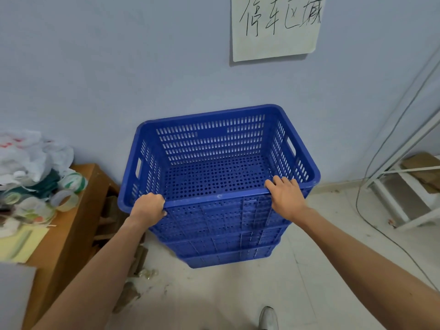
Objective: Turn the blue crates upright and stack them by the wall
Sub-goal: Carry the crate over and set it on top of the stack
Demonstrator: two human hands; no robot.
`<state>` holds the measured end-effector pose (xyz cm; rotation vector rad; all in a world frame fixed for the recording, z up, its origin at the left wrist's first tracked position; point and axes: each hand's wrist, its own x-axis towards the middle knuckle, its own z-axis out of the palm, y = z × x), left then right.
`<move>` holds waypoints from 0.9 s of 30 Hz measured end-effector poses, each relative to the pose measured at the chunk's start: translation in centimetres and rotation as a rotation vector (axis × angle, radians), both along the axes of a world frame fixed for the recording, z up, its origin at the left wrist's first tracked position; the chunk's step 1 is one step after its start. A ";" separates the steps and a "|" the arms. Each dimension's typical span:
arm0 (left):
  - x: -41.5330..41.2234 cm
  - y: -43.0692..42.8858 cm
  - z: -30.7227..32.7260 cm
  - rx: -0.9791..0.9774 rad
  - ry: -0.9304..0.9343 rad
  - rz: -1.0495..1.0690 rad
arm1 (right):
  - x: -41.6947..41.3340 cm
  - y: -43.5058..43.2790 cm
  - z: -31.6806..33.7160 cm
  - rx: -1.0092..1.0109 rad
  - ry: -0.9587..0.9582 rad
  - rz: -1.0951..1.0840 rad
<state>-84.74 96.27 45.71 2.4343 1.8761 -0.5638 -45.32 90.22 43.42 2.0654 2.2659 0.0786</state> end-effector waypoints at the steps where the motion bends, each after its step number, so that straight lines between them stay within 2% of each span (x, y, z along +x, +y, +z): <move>1: 0.1 -0.2 0.0 0.000 -0.002 0.014 | 0.0 -0.1 0.1 -0.009 0.006 -0.009; 10: 3.0 -3.8 -1.0 0.160 -0.052 0.194 | -0.3 -1.3 0.1 -0.006 0.018 -0.028; 16: 8.1 -7.5 -2.8 0.283 -0.034 0.102 | -0.1 -1.2 0.0 0.038 0.029 -0.032; 27: 7.7 -6.7 -2.6 0.166 -0.106 0.134 | 0.2 -1.1 -0.9 0.102 0.055 0.001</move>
